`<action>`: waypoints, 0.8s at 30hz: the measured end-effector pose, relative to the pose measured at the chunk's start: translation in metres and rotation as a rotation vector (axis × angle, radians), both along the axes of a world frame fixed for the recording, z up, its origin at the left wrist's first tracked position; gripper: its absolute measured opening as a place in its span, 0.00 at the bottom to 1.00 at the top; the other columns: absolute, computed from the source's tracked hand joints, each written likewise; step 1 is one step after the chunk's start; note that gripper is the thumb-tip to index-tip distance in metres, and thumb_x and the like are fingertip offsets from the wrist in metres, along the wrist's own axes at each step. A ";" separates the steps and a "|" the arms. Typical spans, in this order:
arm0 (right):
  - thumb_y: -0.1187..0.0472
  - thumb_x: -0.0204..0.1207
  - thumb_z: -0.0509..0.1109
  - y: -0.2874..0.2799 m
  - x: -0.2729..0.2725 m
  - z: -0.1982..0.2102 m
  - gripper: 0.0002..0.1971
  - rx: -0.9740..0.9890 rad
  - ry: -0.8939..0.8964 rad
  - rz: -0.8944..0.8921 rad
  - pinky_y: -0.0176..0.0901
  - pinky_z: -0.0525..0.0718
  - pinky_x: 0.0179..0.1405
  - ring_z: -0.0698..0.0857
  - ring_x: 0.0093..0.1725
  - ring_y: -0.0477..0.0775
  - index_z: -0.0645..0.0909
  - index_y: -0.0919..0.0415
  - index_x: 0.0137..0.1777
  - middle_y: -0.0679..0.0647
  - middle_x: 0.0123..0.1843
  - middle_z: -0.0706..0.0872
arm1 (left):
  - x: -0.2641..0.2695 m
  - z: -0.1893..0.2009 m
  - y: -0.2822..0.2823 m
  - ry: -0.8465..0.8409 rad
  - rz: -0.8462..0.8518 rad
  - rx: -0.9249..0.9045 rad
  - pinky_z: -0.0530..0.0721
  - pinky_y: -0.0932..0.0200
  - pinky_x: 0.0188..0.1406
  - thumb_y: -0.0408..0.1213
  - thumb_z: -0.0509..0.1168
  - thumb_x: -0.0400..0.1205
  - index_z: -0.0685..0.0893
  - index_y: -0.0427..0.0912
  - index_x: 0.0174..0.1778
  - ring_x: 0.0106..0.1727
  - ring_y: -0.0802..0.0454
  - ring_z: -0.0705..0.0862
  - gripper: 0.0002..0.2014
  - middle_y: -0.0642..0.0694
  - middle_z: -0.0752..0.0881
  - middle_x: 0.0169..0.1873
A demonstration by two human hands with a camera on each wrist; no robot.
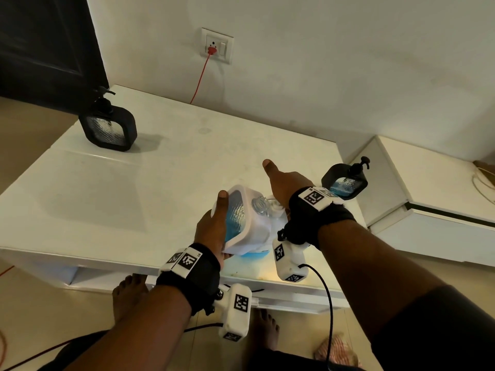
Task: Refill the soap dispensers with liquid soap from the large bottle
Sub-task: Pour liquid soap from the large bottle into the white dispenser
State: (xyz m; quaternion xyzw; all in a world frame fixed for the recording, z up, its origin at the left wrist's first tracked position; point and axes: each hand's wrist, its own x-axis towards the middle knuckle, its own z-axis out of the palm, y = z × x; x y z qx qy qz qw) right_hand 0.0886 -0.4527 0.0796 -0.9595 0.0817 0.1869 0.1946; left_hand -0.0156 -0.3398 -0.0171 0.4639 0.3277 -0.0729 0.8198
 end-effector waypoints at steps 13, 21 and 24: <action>0.28 0.81 0.48 -0.003 -0.006 0.002 0.39 -0.053 -0.034 0.003 0.47 0.71 0.52 0.78 0.50 0.60 0.83 0.61 0.63 0.61 0.62 0.86 | -0.004 0.007 0.000 0.003 -0.008 0.014 0.91 0.31 0.58 0.81 0.65 0.56 0.87 0.53 0.65 0.56 0.37 0.92 0.48 0.41 0.93 0.55; 0.23 0.77 0.41 0.002 -0.006 0.019 0.40 0.060 0.095 0.013 0.55 0.78 0.69 0.83 0.49 0.63 0.76 0.60 0.37 0.60 0.39 0.83 | -0.004 0.013 0.000 0.032 0.007 0.005 0.92 0.37 0.56 0.79 0.63 0.61 0.86 0.55 0.62 0.56 0.38 0.91 0.41 0.41 0.92 0.56; 0.23 0.77 0.41 0.002 -0.006 0.014 0.40 0.049 0.077 0.024 0.55 0.80 0.66 0.84 0.47 0.63 0.78 0.59 0.37 0.60 0.42 0.86 | -0.004 0.014 0.000 0.032 0.007 0.004 0.92 0.41 0.49 0.78 0.63 0.62 0.84 0.53 0.66 0.55 0.38 0.90 0.43 0.41 0.91 0.57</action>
